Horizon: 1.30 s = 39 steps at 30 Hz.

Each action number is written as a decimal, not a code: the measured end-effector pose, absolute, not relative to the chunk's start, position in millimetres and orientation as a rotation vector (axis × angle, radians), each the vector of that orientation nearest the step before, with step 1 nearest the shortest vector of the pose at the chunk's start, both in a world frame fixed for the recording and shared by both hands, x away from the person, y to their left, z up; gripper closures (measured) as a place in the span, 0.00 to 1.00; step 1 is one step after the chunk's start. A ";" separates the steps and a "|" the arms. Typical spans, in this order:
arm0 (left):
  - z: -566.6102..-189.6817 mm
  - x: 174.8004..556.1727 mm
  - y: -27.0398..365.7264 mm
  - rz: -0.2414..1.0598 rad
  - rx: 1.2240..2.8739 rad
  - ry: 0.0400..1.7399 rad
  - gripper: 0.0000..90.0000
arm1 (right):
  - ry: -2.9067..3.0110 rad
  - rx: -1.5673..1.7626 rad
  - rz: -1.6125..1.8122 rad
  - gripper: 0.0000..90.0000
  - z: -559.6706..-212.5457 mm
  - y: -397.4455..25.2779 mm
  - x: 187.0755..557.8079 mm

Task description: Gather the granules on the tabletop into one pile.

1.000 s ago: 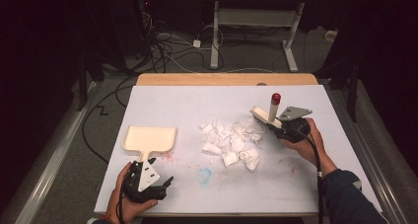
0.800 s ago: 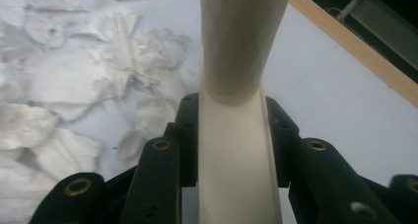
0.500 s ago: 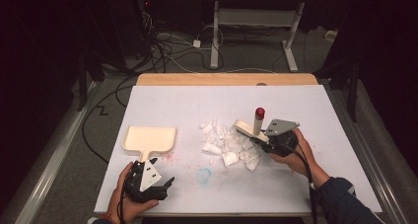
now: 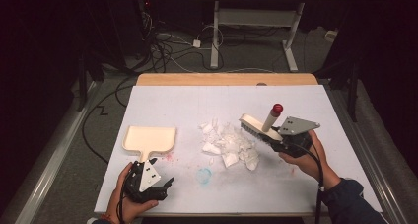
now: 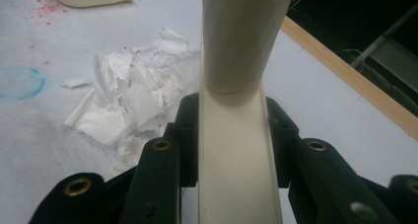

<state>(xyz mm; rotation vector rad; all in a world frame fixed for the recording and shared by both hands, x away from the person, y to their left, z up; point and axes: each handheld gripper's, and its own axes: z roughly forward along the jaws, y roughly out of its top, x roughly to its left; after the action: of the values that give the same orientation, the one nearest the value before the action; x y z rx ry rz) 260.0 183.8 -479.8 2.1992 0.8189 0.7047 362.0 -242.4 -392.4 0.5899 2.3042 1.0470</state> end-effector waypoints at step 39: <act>-481.7 263.4 177.4 0.686 2.217 0.795 0.21 | 2.448 0.589 1.015 0.76 -423.0 -234.8 325.8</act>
<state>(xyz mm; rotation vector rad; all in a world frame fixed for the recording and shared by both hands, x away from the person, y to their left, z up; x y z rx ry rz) 263.4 177.4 -481.7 2.2173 0.7954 0.6864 325.8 -234.8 -423.0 0.5885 2.4484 1.0146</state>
